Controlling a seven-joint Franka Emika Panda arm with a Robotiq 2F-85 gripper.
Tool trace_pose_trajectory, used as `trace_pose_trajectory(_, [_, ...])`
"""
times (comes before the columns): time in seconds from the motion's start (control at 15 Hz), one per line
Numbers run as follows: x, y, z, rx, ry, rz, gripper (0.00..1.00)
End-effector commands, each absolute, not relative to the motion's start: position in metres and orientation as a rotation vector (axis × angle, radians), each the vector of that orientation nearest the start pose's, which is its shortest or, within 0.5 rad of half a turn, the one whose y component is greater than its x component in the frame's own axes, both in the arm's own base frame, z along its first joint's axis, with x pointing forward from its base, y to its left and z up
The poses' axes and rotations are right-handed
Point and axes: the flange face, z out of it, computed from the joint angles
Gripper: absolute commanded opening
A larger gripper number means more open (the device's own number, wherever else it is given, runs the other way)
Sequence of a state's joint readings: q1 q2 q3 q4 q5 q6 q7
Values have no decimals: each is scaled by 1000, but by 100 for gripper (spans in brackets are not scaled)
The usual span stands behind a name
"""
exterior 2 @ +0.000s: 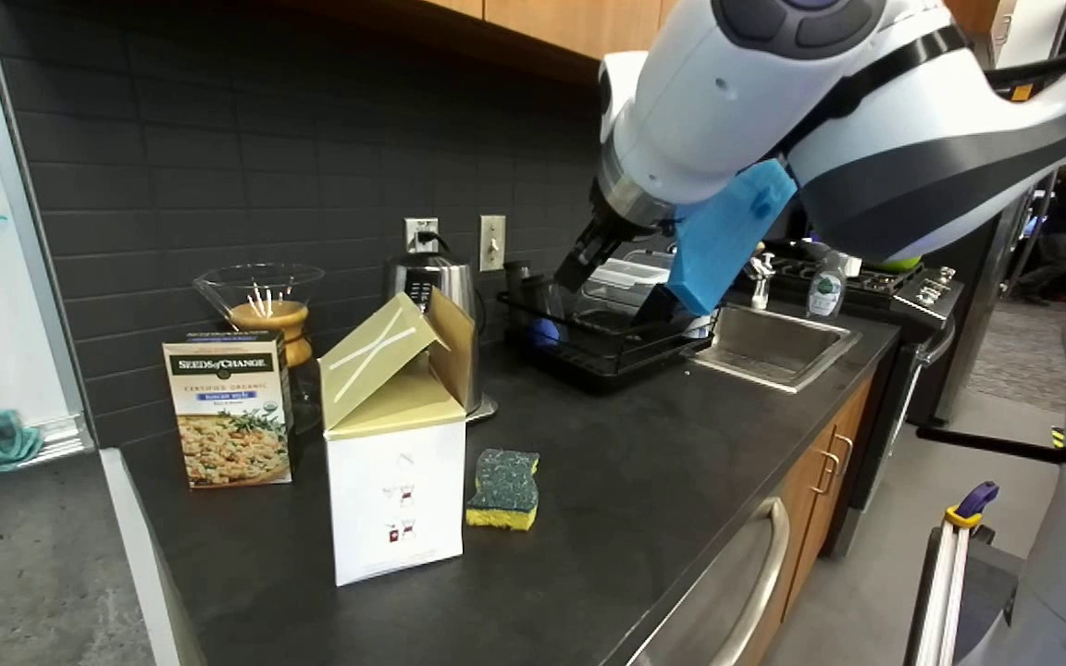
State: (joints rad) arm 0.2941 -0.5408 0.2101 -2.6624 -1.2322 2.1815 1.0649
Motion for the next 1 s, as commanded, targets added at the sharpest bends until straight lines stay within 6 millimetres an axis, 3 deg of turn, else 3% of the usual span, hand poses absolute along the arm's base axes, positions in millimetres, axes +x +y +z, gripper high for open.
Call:
trace_pose_trajectory(0.0, [347, 161, 444, 2210, 211, 938, 100])
trace_pose_trajectory(0.53, [361, 192, 460, 2319, 289, 1045, 100])
trace_pose_trajectory(0.93, [381, 223, 447, 2386, 416, 1079, 100])
